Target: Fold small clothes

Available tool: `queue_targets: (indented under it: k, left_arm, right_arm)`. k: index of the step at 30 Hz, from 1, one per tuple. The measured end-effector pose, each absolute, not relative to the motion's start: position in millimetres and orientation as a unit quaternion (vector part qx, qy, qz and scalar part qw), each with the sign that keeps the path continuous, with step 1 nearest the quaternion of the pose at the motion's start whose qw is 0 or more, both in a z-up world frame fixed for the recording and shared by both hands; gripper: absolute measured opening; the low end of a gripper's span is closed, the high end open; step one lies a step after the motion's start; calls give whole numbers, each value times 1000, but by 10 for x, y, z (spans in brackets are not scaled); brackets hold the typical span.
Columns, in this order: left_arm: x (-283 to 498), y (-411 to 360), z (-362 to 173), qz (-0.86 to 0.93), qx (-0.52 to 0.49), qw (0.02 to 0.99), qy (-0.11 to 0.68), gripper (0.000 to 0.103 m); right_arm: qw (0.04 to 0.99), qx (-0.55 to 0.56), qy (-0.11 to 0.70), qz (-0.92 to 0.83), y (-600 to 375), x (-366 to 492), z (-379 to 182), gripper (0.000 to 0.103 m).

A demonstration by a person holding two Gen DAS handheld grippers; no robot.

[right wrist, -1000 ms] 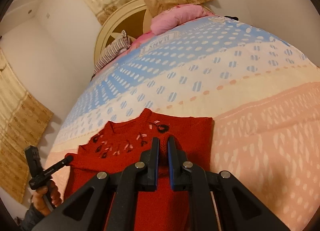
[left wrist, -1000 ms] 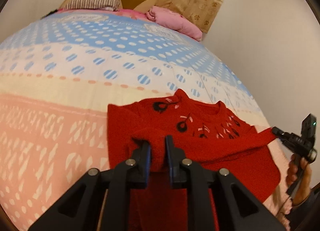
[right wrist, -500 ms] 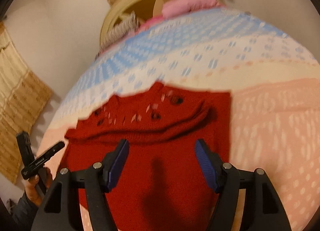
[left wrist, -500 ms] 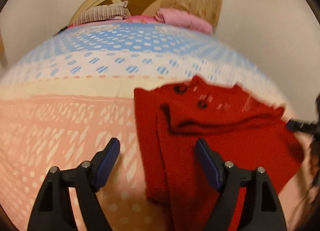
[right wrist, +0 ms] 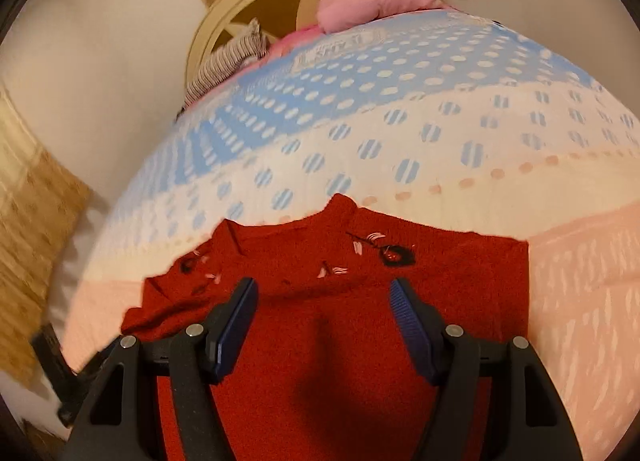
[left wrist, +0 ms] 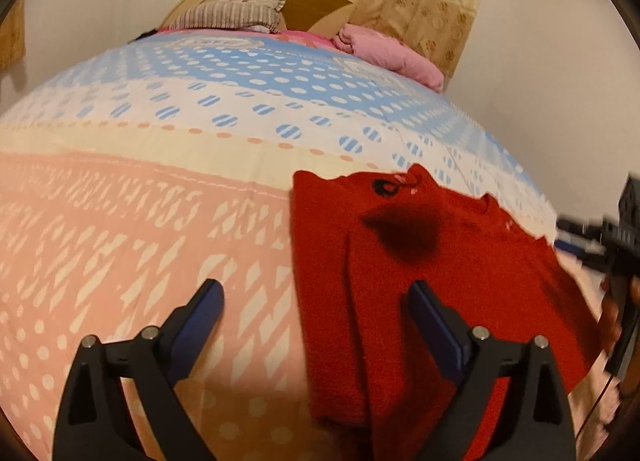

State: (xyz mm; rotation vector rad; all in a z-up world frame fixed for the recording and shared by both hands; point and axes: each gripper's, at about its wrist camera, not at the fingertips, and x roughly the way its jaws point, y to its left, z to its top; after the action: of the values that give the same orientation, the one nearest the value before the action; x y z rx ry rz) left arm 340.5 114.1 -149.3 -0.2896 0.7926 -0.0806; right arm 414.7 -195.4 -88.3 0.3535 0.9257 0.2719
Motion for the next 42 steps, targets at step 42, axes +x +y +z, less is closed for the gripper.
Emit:
queue_targets:
  k: [42]
  left_arm:
    - [3259, 1116, -1593, 1, -112, 909, 401, 103]
  right_arm:
    - [880, 20, 461, 112, -1126, 3702, -1229, 84]
